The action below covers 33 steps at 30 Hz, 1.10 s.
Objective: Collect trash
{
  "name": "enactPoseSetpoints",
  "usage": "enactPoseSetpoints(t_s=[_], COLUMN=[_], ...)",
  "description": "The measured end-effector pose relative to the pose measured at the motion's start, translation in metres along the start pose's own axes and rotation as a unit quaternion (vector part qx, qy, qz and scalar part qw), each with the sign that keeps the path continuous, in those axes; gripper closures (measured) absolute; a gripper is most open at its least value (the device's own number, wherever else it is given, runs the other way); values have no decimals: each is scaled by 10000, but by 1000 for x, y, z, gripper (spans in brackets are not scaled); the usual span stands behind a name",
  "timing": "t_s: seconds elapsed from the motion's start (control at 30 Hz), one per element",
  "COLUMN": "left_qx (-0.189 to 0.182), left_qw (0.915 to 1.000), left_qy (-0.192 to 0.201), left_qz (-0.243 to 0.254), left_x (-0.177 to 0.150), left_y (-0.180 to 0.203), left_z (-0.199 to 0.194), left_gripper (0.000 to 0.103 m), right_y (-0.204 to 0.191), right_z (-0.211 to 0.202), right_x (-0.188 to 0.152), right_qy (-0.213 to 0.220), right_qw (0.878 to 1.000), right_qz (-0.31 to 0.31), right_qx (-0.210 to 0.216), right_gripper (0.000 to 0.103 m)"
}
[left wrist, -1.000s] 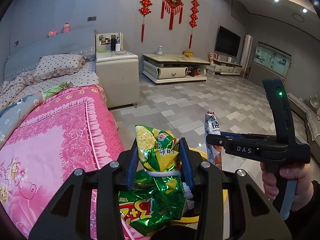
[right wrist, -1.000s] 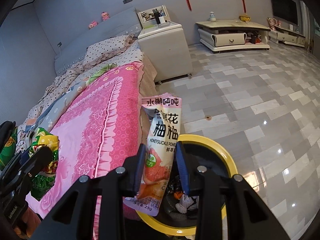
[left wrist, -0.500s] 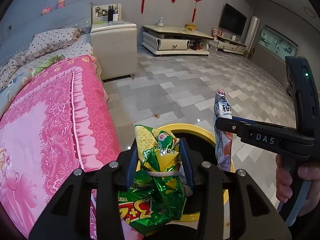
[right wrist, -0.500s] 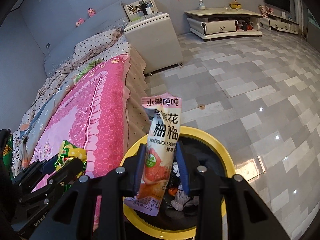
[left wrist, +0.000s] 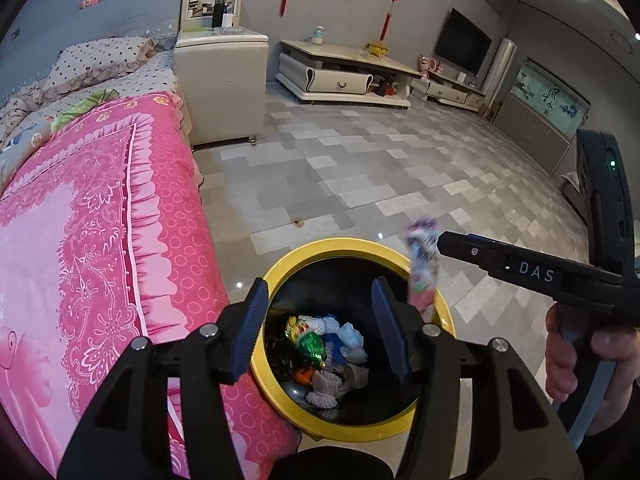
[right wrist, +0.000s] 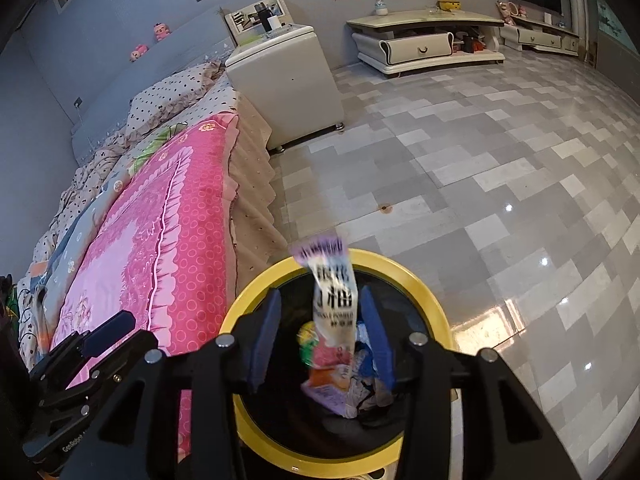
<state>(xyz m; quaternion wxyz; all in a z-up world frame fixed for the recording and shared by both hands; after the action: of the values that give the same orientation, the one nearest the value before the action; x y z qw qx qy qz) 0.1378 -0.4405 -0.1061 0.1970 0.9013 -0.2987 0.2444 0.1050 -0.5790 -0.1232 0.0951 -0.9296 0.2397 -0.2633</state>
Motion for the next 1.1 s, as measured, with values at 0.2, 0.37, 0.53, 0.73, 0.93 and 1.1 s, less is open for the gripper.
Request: enactPoseSetpoints(t_s=[0.2,0.37,0.53,0.73,0.93,1.1], left_qx=[83,211,397,699,1008,1270], left_qw=[9999,9991,9972,9927,9850,9785], left_qy=[61,158,285,486,666,702], left_qz=[-114,-322,-566,-858,-1233,-1465], left_x=[-9,-17,-30,-49,-74,-98], left_y=[-12,-33,-65,-111,-159,-193], left_z=[-15,-36,-63,-102,-141,-166], left_gripper=[46,46,46,46,46,46], right_y=[2,-13,-44,-103,-164,-205], right_z=[-4,-14,-17,-18,-14,-11], right_x=[-9,-18,-28,-43,-61,-75], right_qy=[-37,-14,-70,-153,-278,-355], right_qw=[10000,9999,9991,9957,9890,9831], right_qz=[87,-25,-278,-747,-1247,-1566], right_qx=[28,143,310,529,751,876], right_gripper=[60,60,60,60,60,60])
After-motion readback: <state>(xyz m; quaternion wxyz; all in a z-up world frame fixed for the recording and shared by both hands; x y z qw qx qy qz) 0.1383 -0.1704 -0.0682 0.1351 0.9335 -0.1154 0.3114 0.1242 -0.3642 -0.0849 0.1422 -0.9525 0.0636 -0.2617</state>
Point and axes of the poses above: each gripper's, at about its wrist camera, not at the fingertips, and z roughly the way its jaws point, y to its right, x to its top, the point moved 10 cm from there along z, roughly the way its jaws point, and after that the axes turned 8 degrees about -y, right-handed, at the moved point
